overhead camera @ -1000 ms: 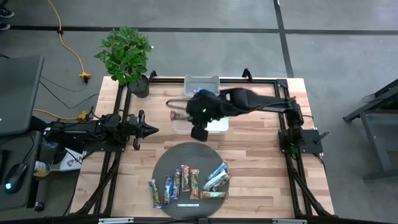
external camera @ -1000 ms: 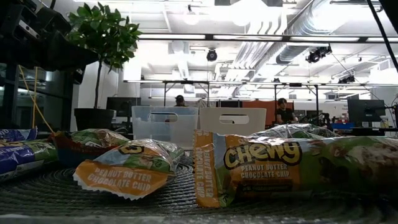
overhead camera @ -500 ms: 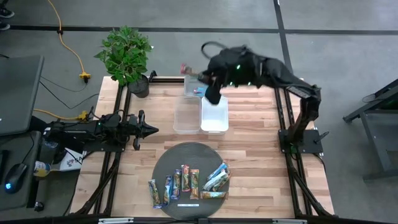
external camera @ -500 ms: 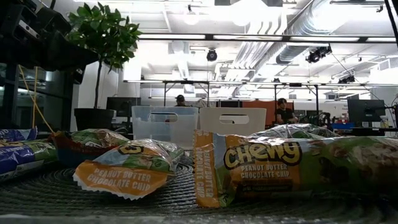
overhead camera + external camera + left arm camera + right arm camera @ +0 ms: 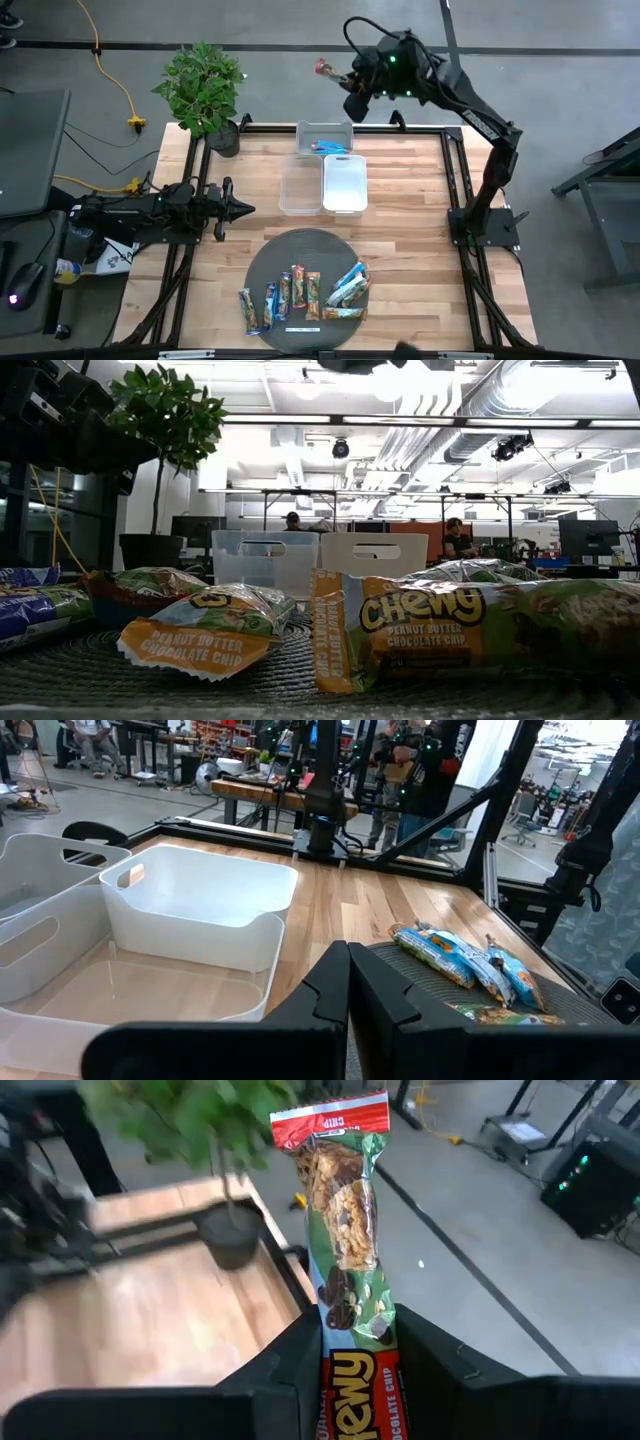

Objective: Pick and place Granola Bars by type
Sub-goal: Put the red granola bar into the gray bin

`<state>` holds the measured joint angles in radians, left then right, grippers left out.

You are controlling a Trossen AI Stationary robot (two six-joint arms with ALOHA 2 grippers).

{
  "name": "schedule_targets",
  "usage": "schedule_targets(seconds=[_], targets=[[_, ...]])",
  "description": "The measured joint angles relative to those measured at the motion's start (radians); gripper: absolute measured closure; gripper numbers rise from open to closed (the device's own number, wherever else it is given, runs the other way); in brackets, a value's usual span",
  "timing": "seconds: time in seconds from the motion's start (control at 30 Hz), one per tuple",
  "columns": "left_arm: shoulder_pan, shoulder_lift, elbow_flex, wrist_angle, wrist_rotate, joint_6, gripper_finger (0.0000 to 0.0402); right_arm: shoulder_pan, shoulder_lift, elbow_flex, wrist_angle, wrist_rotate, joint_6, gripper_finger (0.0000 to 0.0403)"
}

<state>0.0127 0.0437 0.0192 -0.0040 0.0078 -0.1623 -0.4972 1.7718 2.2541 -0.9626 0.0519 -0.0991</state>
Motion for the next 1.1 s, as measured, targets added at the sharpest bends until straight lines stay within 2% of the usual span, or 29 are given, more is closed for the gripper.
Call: schedule_targets(seconds=[0.2,0.37,0.6,0.8,0.93,1.1], targets=[[0.000,0.000,0.000,0.000,0.000,0.000,0.0401,-0.125,0.000,-0.162,0.086,-0.087,-0.063,0.0307],[0.000,0.000,0.000,0.000,0.000,0.000,0.0401,-0.205,0.001,-0.356,0.259,-0.186,-0.066,0.0307],[0.000,0.000,0.000,0.000,0.000,0.000,0.0401,-0.257,0.001,-0.635,0.592,-0.298,-0.066,0.0307],[0.000,0.000,0.000,0.000,0.000,0.000,0.0401,-0.262,0.007,-0.843,0.933,-0.350,-0.036,0.0307],[0.000,0.000,0.000,0.000,0.000,0.000,0.0401,-0.255,0.046,-0.883,1.030,-0.381,-0.008,0.0307],[0.000,0.000,0.000,0.000,0.000,0.000,0.0401,-0.241,0.128,-0.822,0.986,-0.428,-0.015,0.0307]])
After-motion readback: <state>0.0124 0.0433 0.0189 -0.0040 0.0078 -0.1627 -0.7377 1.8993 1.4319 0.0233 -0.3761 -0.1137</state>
